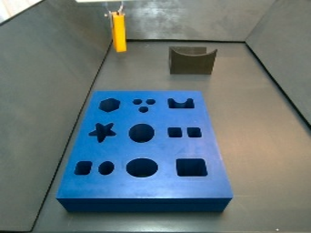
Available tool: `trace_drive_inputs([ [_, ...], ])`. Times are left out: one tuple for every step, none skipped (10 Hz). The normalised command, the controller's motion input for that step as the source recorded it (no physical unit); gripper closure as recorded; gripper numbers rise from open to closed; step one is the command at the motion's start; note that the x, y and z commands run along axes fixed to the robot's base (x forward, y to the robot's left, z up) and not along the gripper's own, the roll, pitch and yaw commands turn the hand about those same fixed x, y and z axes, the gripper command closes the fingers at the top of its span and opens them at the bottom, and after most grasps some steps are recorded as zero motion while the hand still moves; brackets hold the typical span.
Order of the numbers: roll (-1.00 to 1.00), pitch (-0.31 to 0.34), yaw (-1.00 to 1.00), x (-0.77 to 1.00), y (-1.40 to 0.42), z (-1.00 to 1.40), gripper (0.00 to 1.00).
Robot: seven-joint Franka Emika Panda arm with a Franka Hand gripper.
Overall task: Pick up the arch object. Move up. Rotate the arch object. Move to above the board. Insert the arch object.
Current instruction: Move up, then rotate the arch object.
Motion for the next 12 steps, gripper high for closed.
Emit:
trace_drive_inputs([
  [0.08,0.087,-0.01,-0.01,0.02,0.31,1.0],
  [0.09,0.09,-0.01,-0.01,0.02,0.25,1.0],
  [0.0,0.0,0.0,0.33,-0.71,1.0,1.0],
  [0.0,0.008,0.03,0.35,-0.75,1.0,1.0],
  [-0.01,0.047,0.04,0.3,-0.7,1.0,1.0],
  [-0.01,0.059,0.03,0.25,-0.61,1.0,1.0],
  [-0.01,0.064,0.03,0.2,-0.49,1.0,1.0],
  [-0.01,0.068,0.03,0.18,-0.39,1.0,1.0],
  [-0.01,0.079,0.02,0.14,-0.3,1.0,1.0],
  [0.0,0.079,0.02,0.11,-0.24,0.95,1.0],
  [0.0,0.083,0.03,0.07,-0.13,0.78,1.0],
  [0.0,0.081,0.02,0.05,-0.09,0.69,1.0],
])
